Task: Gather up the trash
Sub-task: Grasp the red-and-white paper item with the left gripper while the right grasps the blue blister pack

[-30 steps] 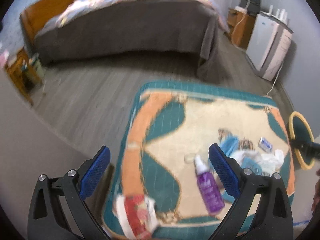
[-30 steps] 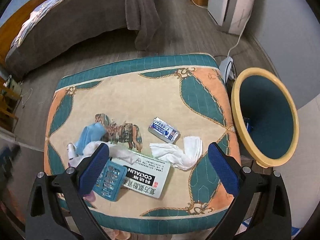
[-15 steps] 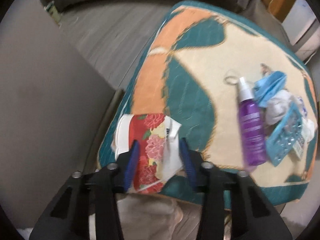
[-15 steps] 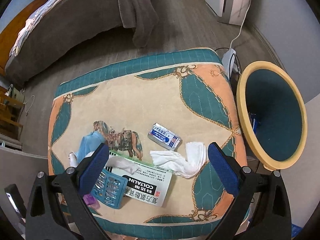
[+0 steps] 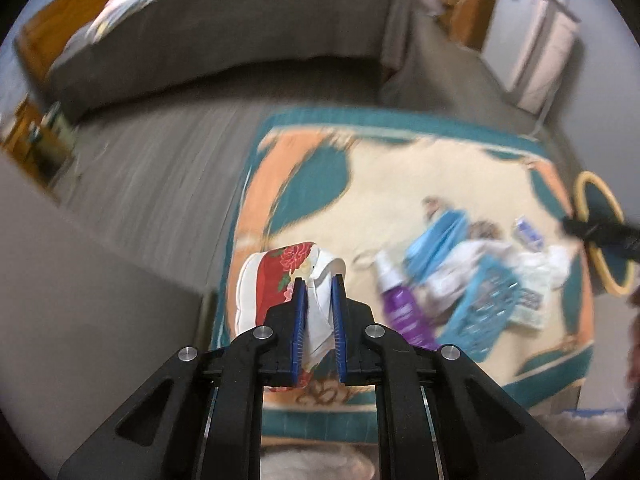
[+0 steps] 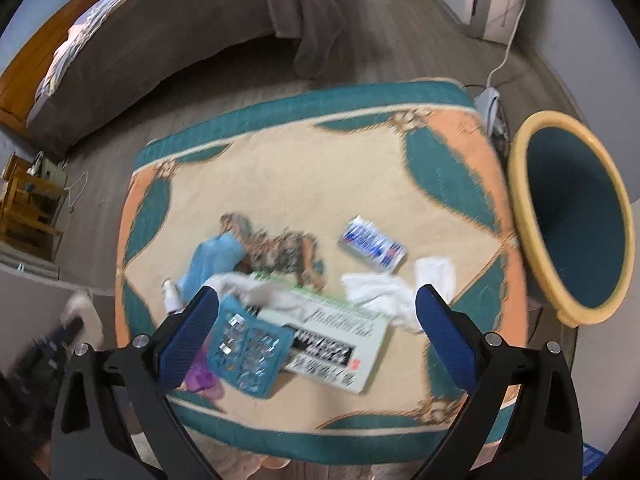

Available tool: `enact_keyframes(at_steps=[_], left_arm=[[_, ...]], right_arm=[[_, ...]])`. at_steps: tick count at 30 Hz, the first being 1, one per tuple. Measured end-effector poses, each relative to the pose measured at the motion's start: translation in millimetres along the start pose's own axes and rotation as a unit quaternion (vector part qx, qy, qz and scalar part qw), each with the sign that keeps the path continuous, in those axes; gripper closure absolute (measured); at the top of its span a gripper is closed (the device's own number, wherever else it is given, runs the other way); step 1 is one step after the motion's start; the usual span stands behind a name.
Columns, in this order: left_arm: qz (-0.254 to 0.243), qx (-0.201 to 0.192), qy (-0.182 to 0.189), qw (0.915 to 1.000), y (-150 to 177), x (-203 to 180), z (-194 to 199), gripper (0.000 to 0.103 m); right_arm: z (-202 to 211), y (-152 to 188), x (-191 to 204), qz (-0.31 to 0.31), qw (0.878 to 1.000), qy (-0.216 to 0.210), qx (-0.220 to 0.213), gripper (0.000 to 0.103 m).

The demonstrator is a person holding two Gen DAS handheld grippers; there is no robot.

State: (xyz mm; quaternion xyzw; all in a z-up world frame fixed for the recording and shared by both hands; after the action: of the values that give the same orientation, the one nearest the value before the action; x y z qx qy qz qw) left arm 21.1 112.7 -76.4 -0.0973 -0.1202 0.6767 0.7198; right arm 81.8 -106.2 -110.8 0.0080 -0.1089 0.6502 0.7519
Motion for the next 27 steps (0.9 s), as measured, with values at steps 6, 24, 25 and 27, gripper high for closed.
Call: enact_keyframes(at_steps=[6,24,25,27], left_arm=[[-0.048,-0.043,0.026,0.9976,-18,-6,28,0.089],[-0.042,-0.053,0.092,0.9935,-34,-16,15,0.089],[-0.041,-0.052,0.092,0.9936,-34,-16,15,0.089],[-0.037,-0.050,0.094,0.9936,-35,-14,14,0.089]], right_arm=[[-20,19,33,0.024,1.000,-0.002,0.019,0.008],[-98,29,84,0.078,0.989,0.107,0.068,0.027],[-98,30,86,0.086,0.988,0.114,0.066,0.028],[-97,31,85,0.093,0.986,0.120,0.065,0.031]])
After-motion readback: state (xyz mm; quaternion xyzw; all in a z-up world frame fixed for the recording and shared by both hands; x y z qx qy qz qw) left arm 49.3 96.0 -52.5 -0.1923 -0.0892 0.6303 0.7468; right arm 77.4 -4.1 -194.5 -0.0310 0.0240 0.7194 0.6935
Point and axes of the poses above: each gripper's, at about its wrist camera, not at the fingertips, and z roughly against the way its jaws point, x to its left, y to its underside, the point moved 4 cm from there along -z, roughly the way its jaws point, and after that the axes turned 10 degrees about x, right-handed, at the moved point
